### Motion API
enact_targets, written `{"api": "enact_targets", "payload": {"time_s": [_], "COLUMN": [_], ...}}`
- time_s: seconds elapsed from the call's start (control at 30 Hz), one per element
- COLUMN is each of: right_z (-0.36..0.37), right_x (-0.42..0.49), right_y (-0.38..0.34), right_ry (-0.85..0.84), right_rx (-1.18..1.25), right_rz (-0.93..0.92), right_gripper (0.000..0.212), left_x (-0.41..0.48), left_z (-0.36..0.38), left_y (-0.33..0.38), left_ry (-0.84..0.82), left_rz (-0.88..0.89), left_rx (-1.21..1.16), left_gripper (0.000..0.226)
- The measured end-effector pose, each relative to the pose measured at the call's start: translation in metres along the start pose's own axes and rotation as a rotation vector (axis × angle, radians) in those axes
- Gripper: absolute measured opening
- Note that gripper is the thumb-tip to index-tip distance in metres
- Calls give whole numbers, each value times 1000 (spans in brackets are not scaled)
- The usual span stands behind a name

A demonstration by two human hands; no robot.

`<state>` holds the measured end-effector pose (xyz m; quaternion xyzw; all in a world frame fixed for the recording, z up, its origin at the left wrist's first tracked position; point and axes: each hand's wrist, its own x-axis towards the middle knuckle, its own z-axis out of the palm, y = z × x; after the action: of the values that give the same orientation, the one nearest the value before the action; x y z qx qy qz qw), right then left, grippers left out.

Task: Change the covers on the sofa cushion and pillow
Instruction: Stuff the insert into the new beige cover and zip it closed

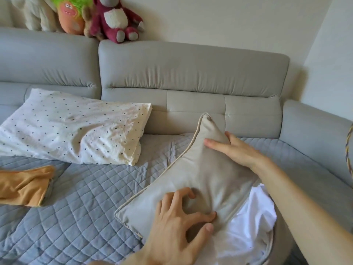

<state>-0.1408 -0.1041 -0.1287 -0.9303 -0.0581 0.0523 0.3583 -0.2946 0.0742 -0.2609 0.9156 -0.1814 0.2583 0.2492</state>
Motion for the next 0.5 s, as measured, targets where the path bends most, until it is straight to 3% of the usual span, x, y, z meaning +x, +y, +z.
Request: {"api": "enact_targets", "payload": {"time_s": [0.07, 0.13, 0.23, 0.33, 0.4, 0.5], "right_z": [3, 10, 23, 26, 27, 31], "right_x": [17, 35, 48, 41, 29, 18], "right_y": [-3, 5, 20, 28, 28, 22], "right_ry": [-225, -176, -73, 109, 272, 378], "right_rx": [201, 144, 139, 145, 41, -87], "right_rz": [-1, -66, -128, -135, -72, 62], "right_gripper": [80, 68, 77, 57, 50, 66], "left_x": [5, 20, 54, 85, 97, 105], "left_z": [-10, -24, -35, -38, -35, -25], "left_y": [-7, -16, -36, -58, -66, -80], "left_ry": [-6, -24, 115, -165, -358, -401], "left_rz": [-80, -243, -513, -789, -838, -783], "left_rx": [-41, -161, -225, -394, -594, -553], "left_gripper": [31, 36, 63, 120, 118, 108]}}
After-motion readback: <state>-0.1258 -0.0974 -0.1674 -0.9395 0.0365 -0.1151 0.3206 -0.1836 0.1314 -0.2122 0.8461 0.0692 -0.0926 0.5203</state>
